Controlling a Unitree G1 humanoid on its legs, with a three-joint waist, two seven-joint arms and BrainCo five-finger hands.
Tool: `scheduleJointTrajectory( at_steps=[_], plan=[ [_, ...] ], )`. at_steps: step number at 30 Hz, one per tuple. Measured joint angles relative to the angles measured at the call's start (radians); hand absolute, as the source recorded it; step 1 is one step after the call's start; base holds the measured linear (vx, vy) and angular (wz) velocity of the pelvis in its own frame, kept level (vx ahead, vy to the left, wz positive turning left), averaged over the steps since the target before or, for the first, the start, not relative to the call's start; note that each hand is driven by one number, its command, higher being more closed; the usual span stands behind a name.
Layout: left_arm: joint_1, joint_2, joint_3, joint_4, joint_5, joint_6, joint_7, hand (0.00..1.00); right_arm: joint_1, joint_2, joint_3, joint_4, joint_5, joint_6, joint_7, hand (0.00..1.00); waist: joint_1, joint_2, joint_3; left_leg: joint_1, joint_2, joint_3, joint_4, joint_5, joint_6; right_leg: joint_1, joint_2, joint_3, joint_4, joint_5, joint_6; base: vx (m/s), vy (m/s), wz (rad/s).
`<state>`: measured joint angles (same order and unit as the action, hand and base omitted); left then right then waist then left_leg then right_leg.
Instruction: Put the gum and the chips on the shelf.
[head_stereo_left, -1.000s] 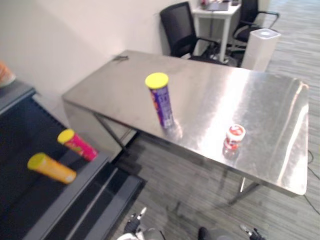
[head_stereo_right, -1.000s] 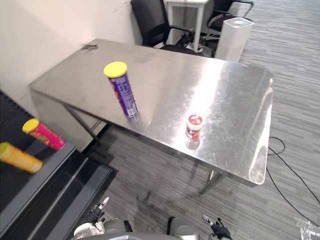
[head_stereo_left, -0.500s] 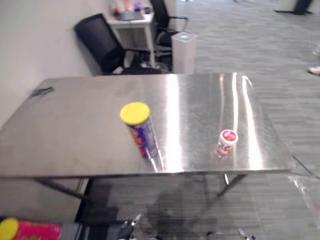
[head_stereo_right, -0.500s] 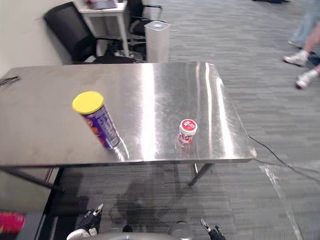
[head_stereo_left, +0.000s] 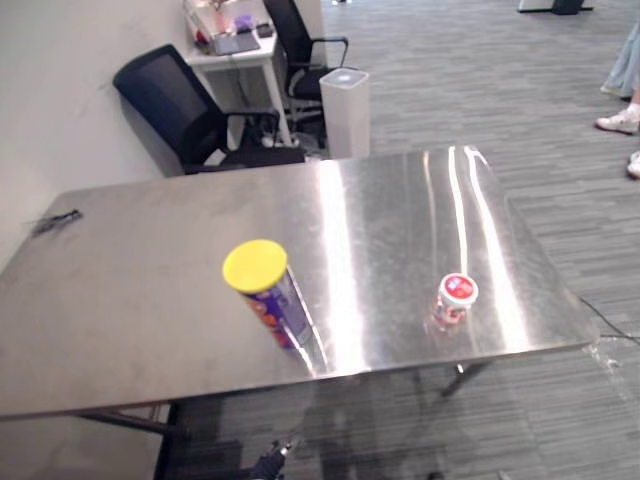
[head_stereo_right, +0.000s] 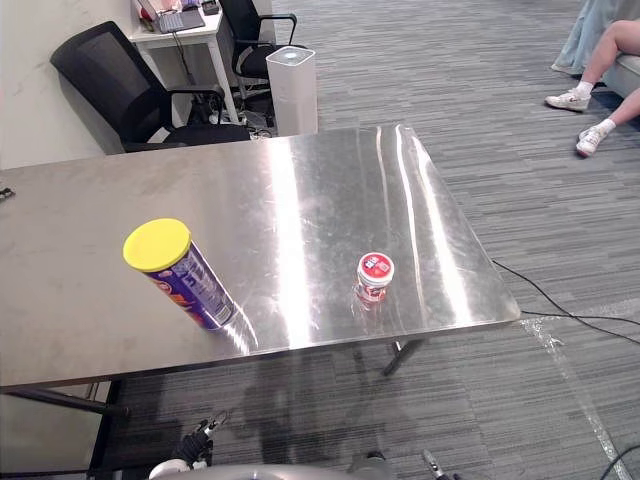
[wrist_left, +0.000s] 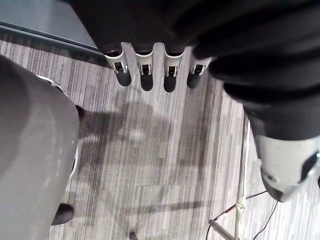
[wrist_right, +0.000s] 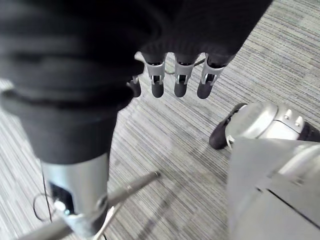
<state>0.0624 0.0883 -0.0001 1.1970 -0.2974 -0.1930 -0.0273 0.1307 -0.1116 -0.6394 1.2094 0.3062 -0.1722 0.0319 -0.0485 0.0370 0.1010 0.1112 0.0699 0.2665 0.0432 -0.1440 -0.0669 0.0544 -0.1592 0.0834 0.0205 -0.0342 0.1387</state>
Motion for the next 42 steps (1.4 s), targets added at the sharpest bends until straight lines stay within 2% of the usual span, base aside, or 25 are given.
scheduleJointTrajectory(
  at_steps=[5,7,11,12,17,20,23,27,31,35,42],
  plan=[
    [0.005,0.004,0.041,-0.006,0.008,0.001,-0.015,0.0,-0.03,-0.07,-0.211,0.011,0.0,0.001,-0.014,0.0,0.008,-0.024,-0.008,-0.006,-0.016,0.034,-0.044,0.024,0.006,-0.034,-0.01,-0.016,-0.04,0.008,0.004,-0.14,-0.051,-0.26],
    [0.006,0.0,0.044,-0.006,0.018,0.002,-0.018,0.0,-0.03,-0.088,-0.295,-0.022,0.008,0.001,-0.031,0.0,-0.001,-0.028,-0.009,-0.004,-0.022,0.032,-0.078,0.049,0.006,-0.043,-0.012,-0.029,-0.05,0.008,0.006,-0.14,-0.095,-0.01],
    [0.023,-0.002,0.066,-0.006,0.037,0.006,-0.019,0.0,-0.03,-0.163,-0.397,-0.139,0.017,0.0,-0.08,0.0,-0.006,-0.01,-0.024,0.007,-0.021,0.027,-0.135,0.088,0.0,-0.055,-0.002,-0.036,-0.049,0.007,0.005,-0.09,-0.08,0.04],
    [0.023,-0.003,0.078,-0.006,0.037,0.006,-0.019,0.0,-0.031,-0.167,-0.397,-0.178,0.018,-0.001,-0.09,0.0,-0.007,-0.011,-0.025,0.008,-0.02,0.027,-0.137,0.089,-0.002,-0.055,-0.001,-0.036,-0.049,0.007,0.004,-0.04,-0.051,0.0],
    [0.054,-0.006,0.119,-0.029,0.036,0.006,-0.016,0.0,-0.038,-0.185,-0.296,-0.633,-0.016,-0.016,-0.208,0.0,-0.02,-0.025,-0.035,0.008,-0.018,0.03,-0.137,0.09,-0.003,-0.055,0.0,-0.036,-0.049,0.009,0.008,-0.01,-0.016,0.0],
    [0.07,-0.007,0.123,-0.046,0.037,0.006,-0.015,0.0,-0.062,-0.185,-0.216,-0.872,-0.132,-0.038,-0.265,0.0,-0.028,-0.036,-0.051,0.008,-0.016,0.034,-0.137,0.089,-0.005,-0.056,0.002,-0.034,-0.048,0.011,0.009,0.02,-0.018,-0.02],
    [0.07,-0.007,0.121,-0.055,0.037,0.006,-0.016,0.0,-0.076,-0.185,-0.136,-1.022,-0.241,-0.057,-0.274,0.0,-0.025,-0.038,-0.06,0.002,-0.015,0.039,-0.137,0.088,-0.006,-0.06,0.003,-0.032,-0.049,0.011,0.009,0.03,-0.027,-0.02],
    [0.069,-0.007,0.114,-0.057,0.037,0.006,-0.018,0.0,-0.085,-0.184,-0.031,-1.155,-0.271,-0.061,-0.232,0.0,-0.025,-0.042,-0.064,-0.004,-0.014,0.046,-0.136,0.087,-0.008,-0.07,0.005,-0.026,-0.047,0.011,0.009,0.01,-0.028,-0.04],
    [0.07,-0.006,0.103,-0.065,0.039,0.006,-0.024,0.0,-0.061,-0.189,0.074,-1.27,-0.303,-0.096,-0.108,0.0,-0.023,-0.043,-0.064,-0.01,-0.01,0.051,-0.108,0.069,-0.008,-0.07,0.005,-0.021,-0.042,0.011,0.009,-0.01,-0.028,-0.05],
    [0.071,-0.005,0.083,-0.073,0.044,0.006,-0.027,0.0,-0.031,-0.212,0.128,-1.313,-0.253,-0.104,-0.001,0.0,-0.021,-0.042,-0.064,-0.023,-0.008,0.049,-0.07,0.052,-0.008,-0.068,0.002,-0.021,-0.036,0.011,0.009,-0.02,-0.021,0.0],
    [0.072,-0.006,0.067,-0.073,0.044,0.006,-0.03,0.0,-0.004,-0.226,0.254,-1.325,-0.179,-0.104,0.063,0.0,-0.023,-0.042,-0.064,-0.022,-0.006,0.035,-0.058,0.052,-0.007,-0.062,0.001,-0.033,-0.034,0.011,0.009,-0.04,-0.025,0.04]
  ],
)
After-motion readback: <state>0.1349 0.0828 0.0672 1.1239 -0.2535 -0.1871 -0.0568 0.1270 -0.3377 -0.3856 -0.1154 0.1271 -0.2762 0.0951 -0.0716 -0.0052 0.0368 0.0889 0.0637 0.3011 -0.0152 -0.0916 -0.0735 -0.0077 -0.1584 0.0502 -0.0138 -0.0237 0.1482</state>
